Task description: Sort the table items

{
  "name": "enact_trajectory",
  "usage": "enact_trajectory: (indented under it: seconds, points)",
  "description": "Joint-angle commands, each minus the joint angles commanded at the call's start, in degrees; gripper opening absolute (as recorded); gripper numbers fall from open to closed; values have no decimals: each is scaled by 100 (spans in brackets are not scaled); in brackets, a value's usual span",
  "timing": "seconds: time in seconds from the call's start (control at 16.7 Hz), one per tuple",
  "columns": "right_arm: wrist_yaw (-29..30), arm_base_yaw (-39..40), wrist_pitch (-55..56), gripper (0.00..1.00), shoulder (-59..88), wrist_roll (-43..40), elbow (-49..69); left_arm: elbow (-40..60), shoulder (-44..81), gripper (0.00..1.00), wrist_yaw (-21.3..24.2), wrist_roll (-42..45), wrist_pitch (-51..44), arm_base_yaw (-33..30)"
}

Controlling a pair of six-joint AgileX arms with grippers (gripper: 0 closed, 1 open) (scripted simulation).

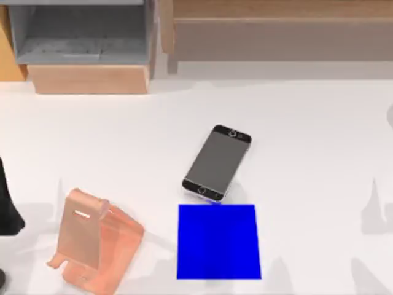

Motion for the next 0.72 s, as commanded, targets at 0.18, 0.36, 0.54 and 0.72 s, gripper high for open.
enact_trajectory:
  seconds: [0.18, 0.36, 0.54, 0.72]
  points:
    - [0, 0, 0, 100, 0, 0, 0, 18, 47, 100, -1, 53, -45, 7]
    - [0, 0, 0, 100, 0, 0, 0, 214, 472, 100, -8, 552, -459, 66]
    - [0, 0, 0, 100, 0, 0, 0, 641, 1257, 100, -10, 1596, -1162, 162]
    - [0, 0, 0, 100, 0, 0, 0, 1122, 2127, 100, -24, 3094, -1872, 258]
